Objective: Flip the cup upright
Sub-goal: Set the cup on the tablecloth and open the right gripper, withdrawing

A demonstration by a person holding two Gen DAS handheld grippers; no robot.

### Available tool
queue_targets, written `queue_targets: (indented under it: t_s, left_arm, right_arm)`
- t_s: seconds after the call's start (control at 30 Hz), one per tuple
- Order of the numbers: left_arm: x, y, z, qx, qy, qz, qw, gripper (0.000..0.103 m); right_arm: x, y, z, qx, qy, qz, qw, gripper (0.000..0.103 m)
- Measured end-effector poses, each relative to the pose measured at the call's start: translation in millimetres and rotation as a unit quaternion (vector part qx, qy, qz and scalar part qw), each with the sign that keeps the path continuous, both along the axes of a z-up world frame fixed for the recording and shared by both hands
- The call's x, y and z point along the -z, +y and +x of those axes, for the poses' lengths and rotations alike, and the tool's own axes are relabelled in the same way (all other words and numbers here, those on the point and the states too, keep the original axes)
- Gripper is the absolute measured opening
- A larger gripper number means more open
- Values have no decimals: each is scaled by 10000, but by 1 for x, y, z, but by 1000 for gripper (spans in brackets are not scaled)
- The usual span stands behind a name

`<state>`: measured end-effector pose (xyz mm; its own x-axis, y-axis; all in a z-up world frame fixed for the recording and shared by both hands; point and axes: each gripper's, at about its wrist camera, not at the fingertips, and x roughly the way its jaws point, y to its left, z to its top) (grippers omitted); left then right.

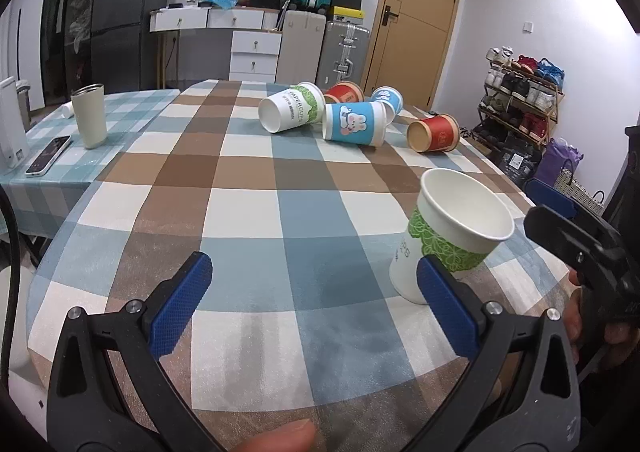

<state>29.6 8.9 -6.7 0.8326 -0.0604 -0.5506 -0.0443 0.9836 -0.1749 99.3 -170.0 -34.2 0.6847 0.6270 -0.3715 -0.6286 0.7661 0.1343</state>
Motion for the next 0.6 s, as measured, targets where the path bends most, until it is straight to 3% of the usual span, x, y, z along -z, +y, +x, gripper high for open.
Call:
queue_targets:
  t_s: [0.6]
  left_arm:
    - [2, -4, -9, 185, -473, 80, 9987, 102]
  right_arm:
    - [20, -9, -4, -133, -87, 136, 9998, 103]
